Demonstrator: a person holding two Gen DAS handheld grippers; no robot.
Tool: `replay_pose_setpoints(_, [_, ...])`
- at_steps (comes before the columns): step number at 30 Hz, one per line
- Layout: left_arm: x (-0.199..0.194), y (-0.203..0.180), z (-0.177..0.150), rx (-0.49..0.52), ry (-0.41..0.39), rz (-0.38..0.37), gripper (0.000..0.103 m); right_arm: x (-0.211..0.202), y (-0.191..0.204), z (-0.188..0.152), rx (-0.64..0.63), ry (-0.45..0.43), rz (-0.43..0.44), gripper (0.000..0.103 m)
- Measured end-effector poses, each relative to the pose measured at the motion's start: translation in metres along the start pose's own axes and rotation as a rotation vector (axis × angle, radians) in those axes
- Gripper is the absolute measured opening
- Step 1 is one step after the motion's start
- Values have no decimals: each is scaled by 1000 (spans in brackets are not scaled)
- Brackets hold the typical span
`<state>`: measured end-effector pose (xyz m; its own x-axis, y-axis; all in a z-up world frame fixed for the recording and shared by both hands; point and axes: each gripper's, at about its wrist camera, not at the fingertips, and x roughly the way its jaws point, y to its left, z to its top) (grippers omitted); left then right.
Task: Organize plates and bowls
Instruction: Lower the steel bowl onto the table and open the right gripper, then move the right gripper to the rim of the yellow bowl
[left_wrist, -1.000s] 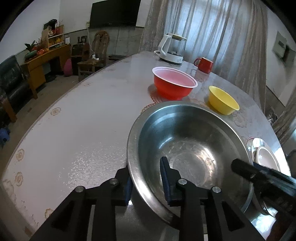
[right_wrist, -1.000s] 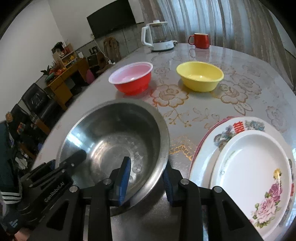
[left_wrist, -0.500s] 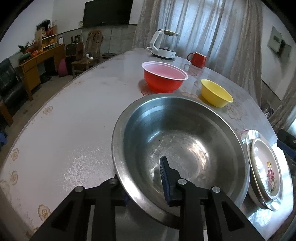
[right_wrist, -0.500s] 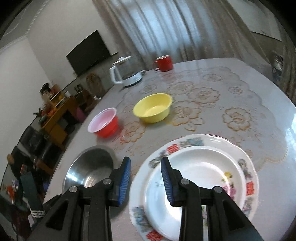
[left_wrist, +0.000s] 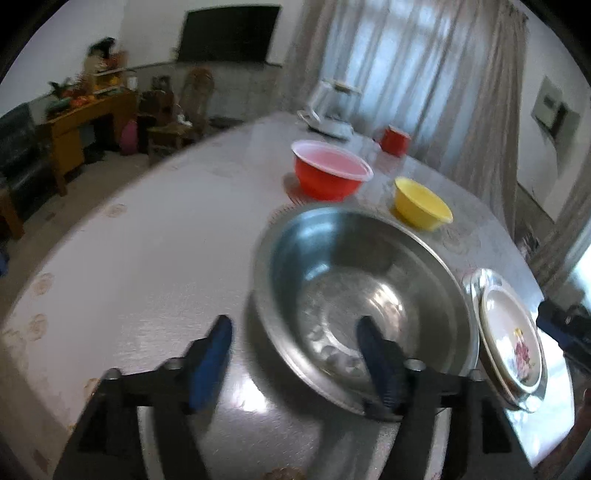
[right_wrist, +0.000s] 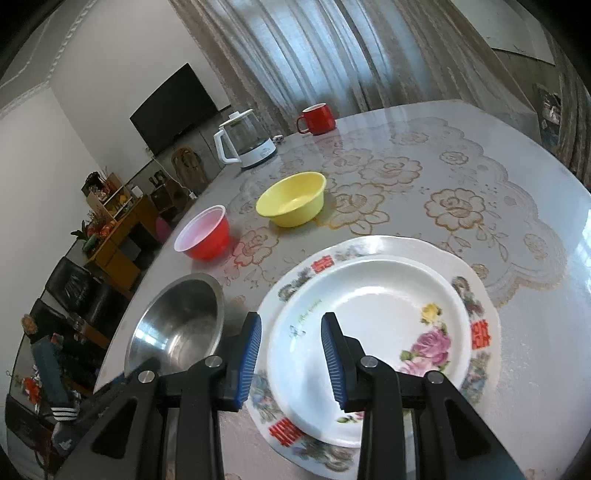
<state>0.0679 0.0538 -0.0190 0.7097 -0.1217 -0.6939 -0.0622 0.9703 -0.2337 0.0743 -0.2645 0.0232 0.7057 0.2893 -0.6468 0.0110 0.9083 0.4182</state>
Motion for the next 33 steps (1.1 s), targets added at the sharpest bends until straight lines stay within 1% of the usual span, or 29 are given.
replay_pose_setpoints(3, [-18, 4, 1, -14, -42, -14, 75, -6, -8, 4, 11, -10, -2, 33])
replay_pose_setpoints(5, [-30, 7, -1, 2, -83, -7, 83, -9, -14, 7, 17, -21, -1, 33])
replay_pose_setpoints(8, [-41, 10, -4, 38, -127, 20, 85, -14, -21, 14, 33, -43, -4, 33])
replay_pose_setpoints(12, [-48, 11, 3, 41, -130, 4, 85, -10, -25, 22, 19, -29, -16, 33])
replay_pose_setpoints(16, [-59, 10, 13, 19, -157, -20, 94, -3, -23, 26, 0, -12, -22, 33])
replay_pose_setpoints(17, [-60, 9, 16, 13, -161, -32, 94, -1, -22, 27, -3, -7, -21, 33])
replay_pose_setpoints(21, [-58, 1, 30, 6, -142, -70, 95, 11, -18, 33, -30, 30, -28, 33])
replay_pose_setpoints(22, [-56, -1, 33, 8, -139, -70, 95, 15, -16, 35, -39, 39, -26, 33])
replay_pose_setpoints(28, [-40, -24, 55, 31, -87, -61, 97, 27, -14, 51, -79, 69, -59, 33])
replay_pose_setpoints(33, [-21, -47, 67, 76, -35, -17, 97, 38, -14, 64, -99, 81, -77, 34])
